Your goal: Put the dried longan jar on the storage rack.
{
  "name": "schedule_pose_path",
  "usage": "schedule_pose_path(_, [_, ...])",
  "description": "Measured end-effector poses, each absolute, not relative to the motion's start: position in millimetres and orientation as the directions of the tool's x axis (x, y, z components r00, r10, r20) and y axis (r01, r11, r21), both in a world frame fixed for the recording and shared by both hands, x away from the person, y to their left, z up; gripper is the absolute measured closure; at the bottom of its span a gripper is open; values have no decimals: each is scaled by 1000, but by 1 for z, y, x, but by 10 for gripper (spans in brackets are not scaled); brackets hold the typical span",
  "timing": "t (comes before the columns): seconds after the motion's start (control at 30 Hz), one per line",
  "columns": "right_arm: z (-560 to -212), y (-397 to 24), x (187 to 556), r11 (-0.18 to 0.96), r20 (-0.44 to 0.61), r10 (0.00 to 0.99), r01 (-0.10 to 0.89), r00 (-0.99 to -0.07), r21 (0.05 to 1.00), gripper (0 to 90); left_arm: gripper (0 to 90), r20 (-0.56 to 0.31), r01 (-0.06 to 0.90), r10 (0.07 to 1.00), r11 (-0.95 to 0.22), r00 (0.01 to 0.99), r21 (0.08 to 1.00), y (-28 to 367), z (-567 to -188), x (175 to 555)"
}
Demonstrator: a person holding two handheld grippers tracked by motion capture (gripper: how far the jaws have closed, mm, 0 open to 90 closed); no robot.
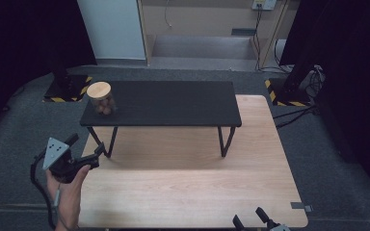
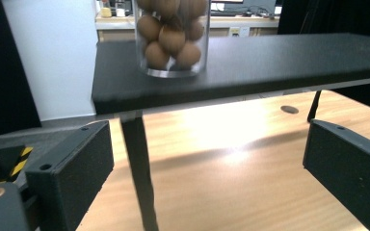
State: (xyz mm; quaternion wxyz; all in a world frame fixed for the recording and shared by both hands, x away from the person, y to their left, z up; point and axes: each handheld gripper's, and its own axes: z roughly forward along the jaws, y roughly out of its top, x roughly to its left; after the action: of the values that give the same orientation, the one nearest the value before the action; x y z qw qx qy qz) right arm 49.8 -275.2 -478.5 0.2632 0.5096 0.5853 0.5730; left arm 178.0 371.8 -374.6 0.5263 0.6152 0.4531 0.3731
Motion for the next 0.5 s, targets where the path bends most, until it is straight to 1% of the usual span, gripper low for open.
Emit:
schedule_pose_path(0.4, [-476, -276, 54, -165, 267, 895, 291, -356, 942, 90, 26, -23, 188, 960, -32, 281, 982, 368, -410, 130])
schedule_pose_path(0.5, [-475, -276, 55, -163, 265, 896, 291, -357, 943, 89, 27, -23, 195, 966, -29, 257, 980, 365, -419, 120])
